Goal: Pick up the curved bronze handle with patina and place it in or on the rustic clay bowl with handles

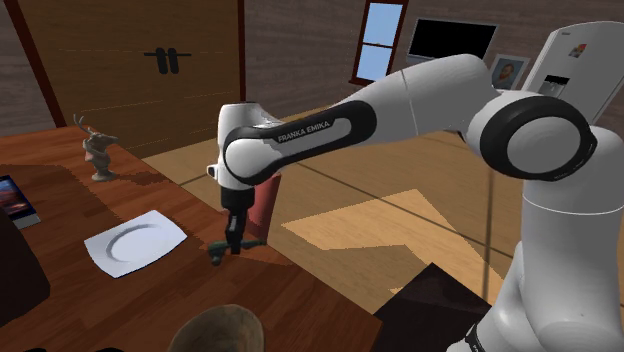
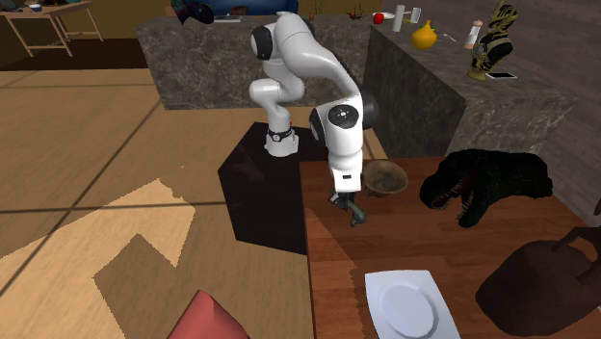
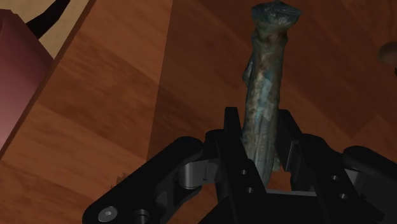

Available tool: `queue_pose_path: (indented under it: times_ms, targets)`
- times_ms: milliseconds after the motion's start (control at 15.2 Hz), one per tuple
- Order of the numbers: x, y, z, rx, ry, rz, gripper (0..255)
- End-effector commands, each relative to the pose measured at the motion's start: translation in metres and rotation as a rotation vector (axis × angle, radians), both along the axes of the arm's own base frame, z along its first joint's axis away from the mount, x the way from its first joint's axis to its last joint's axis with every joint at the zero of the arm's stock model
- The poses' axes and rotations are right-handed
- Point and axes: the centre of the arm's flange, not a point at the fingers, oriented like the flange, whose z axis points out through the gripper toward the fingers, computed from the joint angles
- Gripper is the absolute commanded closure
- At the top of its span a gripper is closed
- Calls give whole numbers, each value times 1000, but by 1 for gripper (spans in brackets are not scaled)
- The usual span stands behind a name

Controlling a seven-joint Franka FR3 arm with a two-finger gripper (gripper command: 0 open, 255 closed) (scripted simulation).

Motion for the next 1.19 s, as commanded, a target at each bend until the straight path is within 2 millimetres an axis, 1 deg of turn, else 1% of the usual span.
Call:
queue_pose_path:
  times_ms: [0,924,990,1122]
  targets:
    - [1,0,10,0,0,0,255]
    - [1,0,84,0,0,0,255]
    - [1,0,85,0,0,0,255]
    - [-22,13,86,0,0,0,255]
